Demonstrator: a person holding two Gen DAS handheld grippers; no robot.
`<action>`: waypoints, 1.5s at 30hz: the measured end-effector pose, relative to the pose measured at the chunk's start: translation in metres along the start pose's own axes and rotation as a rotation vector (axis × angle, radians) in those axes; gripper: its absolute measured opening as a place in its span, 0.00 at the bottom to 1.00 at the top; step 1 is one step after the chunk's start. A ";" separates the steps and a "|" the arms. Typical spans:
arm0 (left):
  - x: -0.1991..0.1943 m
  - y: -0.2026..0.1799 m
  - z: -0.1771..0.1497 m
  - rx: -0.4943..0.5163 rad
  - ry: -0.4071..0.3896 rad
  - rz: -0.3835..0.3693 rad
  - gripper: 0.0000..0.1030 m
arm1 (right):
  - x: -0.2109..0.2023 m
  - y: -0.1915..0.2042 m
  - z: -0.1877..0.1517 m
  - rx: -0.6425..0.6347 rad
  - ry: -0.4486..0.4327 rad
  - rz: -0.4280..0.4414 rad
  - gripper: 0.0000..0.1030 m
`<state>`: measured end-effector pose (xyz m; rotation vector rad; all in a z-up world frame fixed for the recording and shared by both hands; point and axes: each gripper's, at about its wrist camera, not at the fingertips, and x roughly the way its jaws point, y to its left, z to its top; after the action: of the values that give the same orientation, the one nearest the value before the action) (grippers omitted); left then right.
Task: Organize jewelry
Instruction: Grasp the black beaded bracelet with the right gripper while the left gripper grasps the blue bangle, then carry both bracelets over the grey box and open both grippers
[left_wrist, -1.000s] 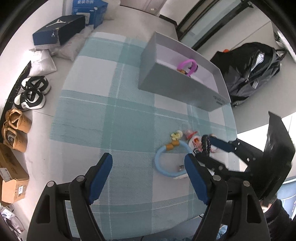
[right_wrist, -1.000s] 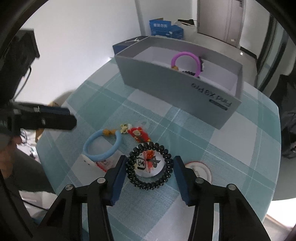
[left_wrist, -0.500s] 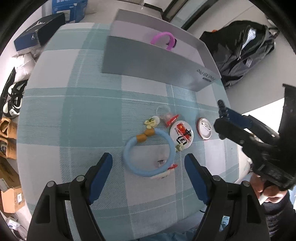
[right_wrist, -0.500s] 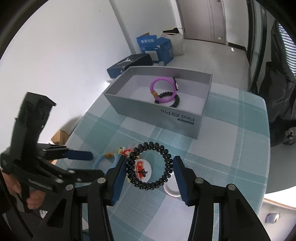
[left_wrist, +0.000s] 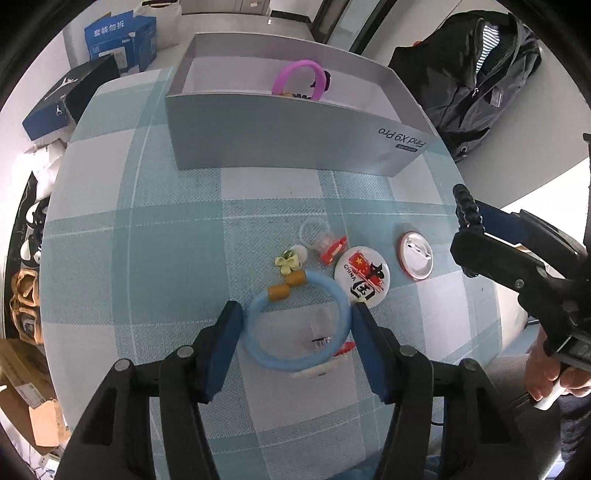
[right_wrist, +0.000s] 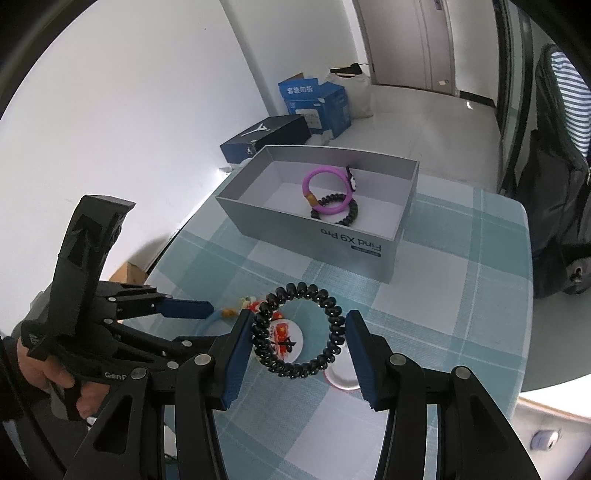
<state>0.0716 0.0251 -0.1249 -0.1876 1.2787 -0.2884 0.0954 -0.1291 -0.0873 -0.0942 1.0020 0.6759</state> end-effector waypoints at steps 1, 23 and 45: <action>0.000 0.000 0.000 0.004 -0.002 0.002 0.54 | 0.001 0.000 0.000 0.002 0.004 -0.001 0.47; -0.048 0.008 0.010 -0.050 -0.155 -0.037 0.54 | -0.016 -0.004 0.015 0.073 -0.074 0.050 0.47; -0.086 0.004 0.100 -0.088 -0.272 -0.170 0.54 | -0.022 -0.043 0.094 0.277 -0.157 0.169 0.49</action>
<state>0.1451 0.0537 -0.0193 -0.3985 1.0076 -0.3398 0.1816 -0.1389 -0.0272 0.2853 0.9490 0.6802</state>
